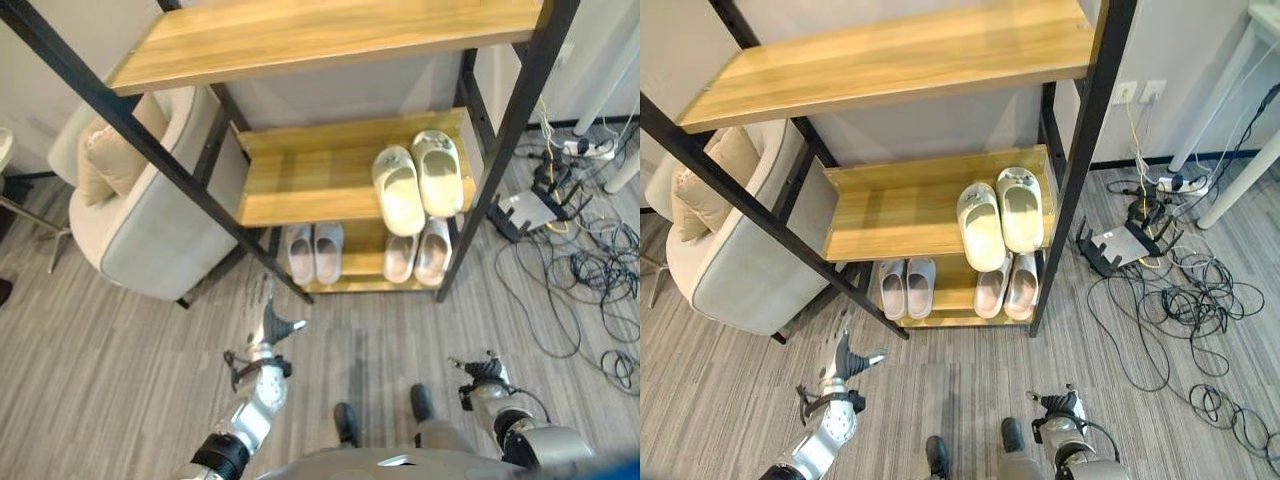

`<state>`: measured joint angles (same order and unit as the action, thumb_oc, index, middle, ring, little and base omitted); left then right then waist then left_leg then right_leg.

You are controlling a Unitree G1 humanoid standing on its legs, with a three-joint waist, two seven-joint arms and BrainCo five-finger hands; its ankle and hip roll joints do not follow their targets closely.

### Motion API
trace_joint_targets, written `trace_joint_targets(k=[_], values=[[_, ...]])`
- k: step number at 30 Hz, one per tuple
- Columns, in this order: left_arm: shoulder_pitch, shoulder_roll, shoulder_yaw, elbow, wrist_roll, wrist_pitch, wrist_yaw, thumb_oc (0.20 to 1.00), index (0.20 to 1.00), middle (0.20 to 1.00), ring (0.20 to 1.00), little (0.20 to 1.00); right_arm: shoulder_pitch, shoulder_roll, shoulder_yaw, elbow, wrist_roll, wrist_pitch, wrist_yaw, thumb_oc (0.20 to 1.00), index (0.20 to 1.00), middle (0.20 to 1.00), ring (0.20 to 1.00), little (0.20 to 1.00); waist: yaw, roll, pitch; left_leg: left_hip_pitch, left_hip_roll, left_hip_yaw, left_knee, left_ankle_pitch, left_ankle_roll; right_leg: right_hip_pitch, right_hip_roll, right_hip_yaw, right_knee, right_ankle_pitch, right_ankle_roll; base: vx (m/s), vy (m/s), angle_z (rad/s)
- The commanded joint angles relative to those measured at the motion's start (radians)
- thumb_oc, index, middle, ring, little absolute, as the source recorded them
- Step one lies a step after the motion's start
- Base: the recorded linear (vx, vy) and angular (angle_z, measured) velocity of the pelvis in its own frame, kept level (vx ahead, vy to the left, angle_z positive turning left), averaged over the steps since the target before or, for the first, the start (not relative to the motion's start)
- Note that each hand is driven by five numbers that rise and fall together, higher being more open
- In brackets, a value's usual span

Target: Arrange the slippers neatly on the shoe rack.

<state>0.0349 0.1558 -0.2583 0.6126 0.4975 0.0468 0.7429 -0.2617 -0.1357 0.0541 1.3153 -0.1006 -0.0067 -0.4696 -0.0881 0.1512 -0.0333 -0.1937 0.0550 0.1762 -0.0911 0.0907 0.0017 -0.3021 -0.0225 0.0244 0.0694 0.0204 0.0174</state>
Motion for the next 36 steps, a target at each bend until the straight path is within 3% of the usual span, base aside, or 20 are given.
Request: trace_joint_targets(k=[1,7,14,15,16,17,18,19,21,24,30,36], values=[[-0.016,-0.035,0.13,0.021,-0.129,0.038,0.028,1.0,1.0,1.0,1.0,1.0,0.015,0.051,0.018,-0.038,-0.039,0.007,0.005,1.0,1.0,1.0,1.0,1.0,0.037,-0.046,-0.016,0.058,-0.026,-0.054,0.004,-0.055,-0.01,0.086,-0.029,0.05,-0.08,0.009,0.014,0.04,-0.011,0.11],[0.028,-0.039,0.173,0.118,-0.149,0.04,0.045,1.0,1.0,1.0,1.0,1.0,0.055,0.073,0.091,-0.079,-0.101,0.016,0.006,1.0,1.0,1.0,1.0,1.0,0.053,-0.073,-0.048,0.077,-0.028,-0.08,0.004,-0.058,-0.008,0.136,-0.035,0.021,-0.105,0.002,0.015,0.04,0.0,0.17],[0.023,-0.066,0.211,0.377,-0.221,-0.014,0.055,1.0,1.0,1.0,1.0,1.0,0.047,0.077,0.147,-0.06,-0.159,0.012,-0.024,1.0,1.0,1.0,1.0,1.0,0.079,-0.102,-0.078,0.095,-0.031,-0.102,0.004,-0.06,-0.006,0.182,-0.039,-0.009,-0.136,-0.001,0.022,0.03,0.016,0.13],[0.028,-0.064,0.229,0.414,-0.25,-0.044,0.039,1.0,1.0,1.0,1.0,1.0,0.133,0.023,0.159,-0.123,-0.175,-0.023,-0.021,1.0,1.0,1.0,1.0,1.0,0.078,-0.108,-0.077,0.098,-0.03,-0.098,0.004,-0.061,-0.006,0.186,-0.038,-0.006,-0.137,-0.001,0.024,0.02,0.038,0.06],[0.044,-0.061,0.245,0.389,-0.273,-0.054,0.027,1.0,1.0,1.0,1.0,1.0,0.244,-0.002,0.194,-0.366,-0.182,-0.02,0.028,1.0,1.0,1.0,1.0,1.0,0.068,-0.112,-0.073,0.105,-0.029,-0.093,0.004,-0.065,-0.006,0.189,-0.038,-0.003,-0.136,-0.003,0.026,0.0,0.027,0.05],[0.046,-0.062,0.245,0.389,-0.273,-0.054,0.026,1.0,1.0,1.0,1.0,1.0,0.247,-0.003,0.195,-0.371,-0.182,-0.017,0.03,1.0,1.0,1.0,1.0,1.0,0.069,-0.111,-0.077,0.101,-0.028,-0.093,0.004,-0.063,-0.007,0.185,-0.037,-0.002,-0.137,-0.001,0.025,-0.03,0.009,0.02],[0.09,-0.036,0.242,0.402,-0.277,-0.094,-0.002,1.0,1.0,1.0,1.0,1.0,0.45,-0.113,0.245,-0.625,-0.214,-0.06,0.059,1.0,1.0,1.0,1.0,1.0,0.053,-0.121,-0.067,0.106,-0.023,-0.081,0.004,-0.068,-0.009,0.185,-0.034,0.004,-0.131,-0.005,0.028,-0.04,-0.001,0.0],[0.091,-0.036,0.242,0.403,-0.277,-0.094,-0.002,1.0,1.0,1.0,1.0,1.0,0.452,-0.113,0.245,-0.626,-0.214,-0.06,0.059,1.0,1.0,1.0,1.0,1.0,0.054,-0.121,-0.072,0.1,-0.022,-0.079,0.004,-0.065,-0.01,0.179,-0.033,0.006,-0.131,-0.002,0.027,-0.05,0.006,-0.07],[0.076,-0.04,0.256,0.495,-0.291,-0.11,-0.041,1.0,1.0,1.0,1.0,1.0,0.403,-0.137,0.265,-0.504,-0.204,-0.156,0.058,1.0,1.0,1.0,1.0,1.0,0.049,-0.125,-0.066,0.098,-0.019,-0.082,0.004,-0.067,-0.009,0.174,-0.028,0.006,-0.12,-0.009,0.029,-0.04,0.013,-0.07],[0.066,-0.035,0.262,0.554,-0.295,-0.112,-0.06,1.0,1.0,1.0,1.0,1.0,0.338,-0.118,0.25,-0.456,-0.167,-0.181,0.099,1.0,1.0,1.0,1.0,1.0,0.054,-0.127,-0.066,0.104,-0.02,-0.086,0.004,-0.07,-0.007,0.177,-0.028,0.0,-0.112,-0.011,0.028,-0.01,0.027,-0.04],[0.075,-0.013,0.247,0.571,-0.288,-0.097,-0.057,1.0,1.0,1.0,1.0,1.0,0.328,-0.167,0.243,-0.627,-0.12,-0.133,0.18,1.0,1.0,1.0,1.0,1.0,0.062,-0.137,-0.063,0.108,-0.022,-0.093,0.004,-0.07,-0.003,0.185,-0.031,-0.011,-0.111,-0.013,0.03,0.0,0.001,0.0],[0.064,-0.019,0.245,0.604,-0.294,-0.035,-0.101,1.0,1.0,1.0,1.0,1.0,0.293,-0.21,0.223,-0.722,-0.109,-0.082,0.233,1.0,1.0,1.0,1.0,1.0,0.062,-0.137,-0.062,0.107,-0.026,-0.097,0.004,-0.071,0.001,0.187,-0.034,-0.013,-0.114,-0.009,0.031,0.0,0.005,0.02]])
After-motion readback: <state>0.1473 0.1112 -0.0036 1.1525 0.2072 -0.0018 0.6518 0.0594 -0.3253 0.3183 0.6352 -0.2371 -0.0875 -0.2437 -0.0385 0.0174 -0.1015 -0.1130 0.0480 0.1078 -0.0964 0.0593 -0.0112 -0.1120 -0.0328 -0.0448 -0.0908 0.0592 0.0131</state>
